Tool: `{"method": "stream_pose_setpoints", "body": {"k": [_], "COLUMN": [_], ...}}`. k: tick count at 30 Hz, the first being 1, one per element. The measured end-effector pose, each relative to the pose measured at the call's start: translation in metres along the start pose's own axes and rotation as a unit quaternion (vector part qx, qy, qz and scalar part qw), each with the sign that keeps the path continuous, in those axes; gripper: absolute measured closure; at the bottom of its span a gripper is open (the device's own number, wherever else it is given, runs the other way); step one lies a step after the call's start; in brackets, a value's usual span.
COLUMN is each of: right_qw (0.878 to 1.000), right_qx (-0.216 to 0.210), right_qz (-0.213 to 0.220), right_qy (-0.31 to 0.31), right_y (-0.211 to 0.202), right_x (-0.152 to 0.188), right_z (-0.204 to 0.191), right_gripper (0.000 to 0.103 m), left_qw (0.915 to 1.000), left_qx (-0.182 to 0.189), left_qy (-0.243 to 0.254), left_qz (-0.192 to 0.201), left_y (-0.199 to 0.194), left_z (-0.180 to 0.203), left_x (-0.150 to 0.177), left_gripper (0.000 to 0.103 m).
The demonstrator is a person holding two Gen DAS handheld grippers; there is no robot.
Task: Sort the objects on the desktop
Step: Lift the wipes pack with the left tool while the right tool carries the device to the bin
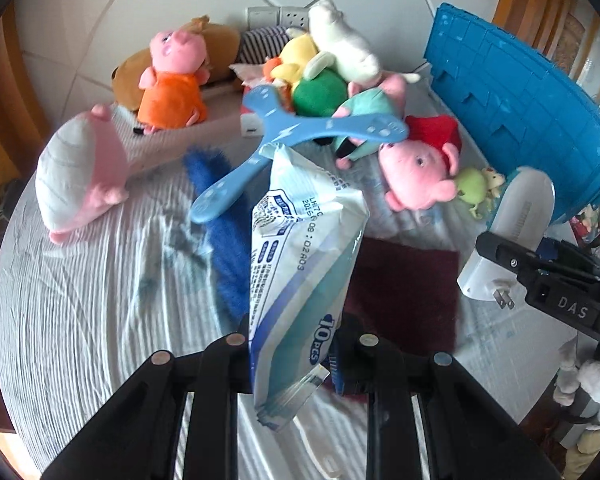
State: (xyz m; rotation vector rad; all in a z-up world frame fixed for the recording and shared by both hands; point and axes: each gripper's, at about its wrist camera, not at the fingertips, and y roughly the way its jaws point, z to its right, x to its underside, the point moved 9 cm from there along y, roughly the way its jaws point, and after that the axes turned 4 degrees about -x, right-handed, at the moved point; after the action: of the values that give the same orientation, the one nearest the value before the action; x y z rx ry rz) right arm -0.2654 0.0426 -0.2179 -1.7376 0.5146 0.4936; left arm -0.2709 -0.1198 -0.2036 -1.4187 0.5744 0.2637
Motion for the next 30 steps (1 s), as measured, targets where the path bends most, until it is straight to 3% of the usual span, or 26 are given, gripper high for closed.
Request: {"method": "stream_pose_setpoints", "body": {"k": [8,17,25,30], "right_qw": [0.999,0.999,0.996,0.991], "right_qx": [-0.009,0.015,0.014,-0.001], "right_qz": [0.023,0.046,0.088,0.135], "right_qy": [-0.020,-0.007,-0.006,-0.025], "right_y": [-0.031,-0.073,-0.122,-0.169], "right_x": [-0.025,-0.046,-0.094,-0.137], "right_z": [0.004,0.019,0.045,0.081], "right_gripper": [0.040,0.040,0.040,0.040], "left_qw": [0.9997,0.9964,0.9918,0.9866], "left_qx": [0.015,0.052,0.068,0.071], "left_qy": [0.012,0.056,0.075,0.075], "left_qz": [0.016,0.036,0.078,0.127], "left_y": [-0.011,-0.028,-0.055,-0.080], "left_z": [0.030,0.074,0.130,0.183], "left_x": [-0.021,-0.047,-0.096,-0.143], "left_gripper": [0.082,0.082,0.082,0.082]}}
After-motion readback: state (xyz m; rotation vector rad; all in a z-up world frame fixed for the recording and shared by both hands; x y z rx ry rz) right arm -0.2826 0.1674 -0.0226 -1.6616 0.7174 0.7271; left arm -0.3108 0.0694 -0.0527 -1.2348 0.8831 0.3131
